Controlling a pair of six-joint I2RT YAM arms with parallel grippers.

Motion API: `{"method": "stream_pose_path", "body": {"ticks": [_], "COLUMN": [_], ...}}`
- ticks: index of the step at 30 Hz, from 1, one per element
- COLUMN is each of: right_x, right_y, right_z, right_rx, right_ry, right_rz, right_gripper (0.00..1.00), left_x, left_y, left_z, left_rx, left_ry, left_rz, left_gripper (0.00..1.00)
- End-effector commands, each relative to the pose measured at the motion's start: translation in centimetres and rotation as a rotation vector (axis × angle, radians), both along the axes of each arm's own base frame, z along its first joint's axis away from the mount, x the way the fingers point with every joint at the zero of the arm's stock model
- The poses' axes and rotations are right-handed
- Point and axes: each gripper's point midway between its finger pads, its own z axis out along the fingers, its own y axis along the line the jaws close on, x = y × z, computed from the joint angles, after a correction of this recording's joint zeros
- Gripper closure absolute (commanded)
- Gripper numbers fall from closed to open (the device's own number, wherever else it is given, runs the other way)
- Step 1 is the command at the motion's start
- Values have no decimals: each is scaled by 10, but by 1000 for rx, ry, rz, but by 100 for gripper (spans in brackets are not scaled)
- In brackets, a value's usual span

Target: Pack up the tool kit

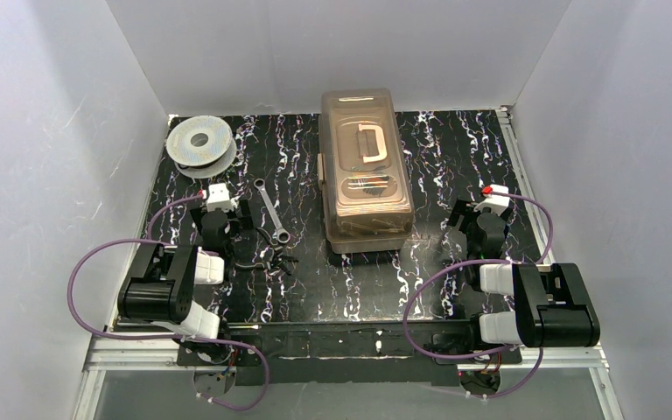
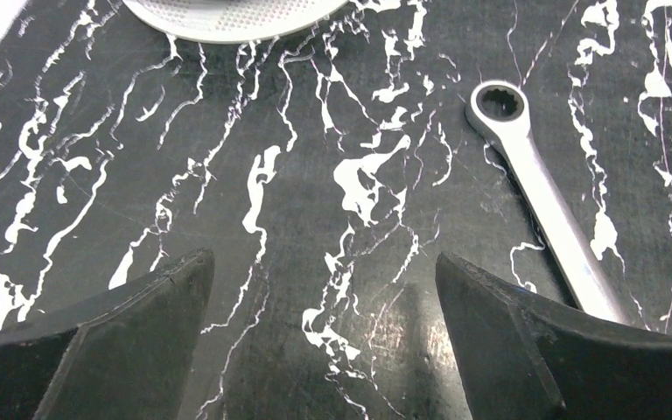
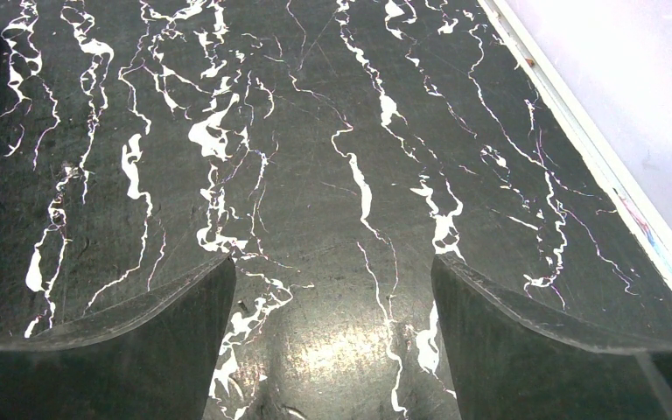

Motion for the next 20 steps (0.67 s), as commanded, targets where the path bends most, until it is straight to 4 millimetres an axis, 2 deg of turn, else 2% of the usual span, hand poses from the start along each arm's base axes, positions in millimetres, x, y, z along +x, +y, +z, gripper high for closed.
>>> {"method": "stream_pose_path", "body": {"ticks": [1,20], "right_x": [12,12], "right_y": [-2,-2], "right_z": [27,27], "right_rx": [4,4], "right_ry": [-91,-91], "right_rz": [-11,-12], "right_gripper": [9,7], "left_x": [2,4], "left_y": [-3,-7], "left_z": [3,1], "left_rx": [-20,-22], "left_ry": [1,18], "left_rz": [-17,-42], "left_gripper": [2,2]}}
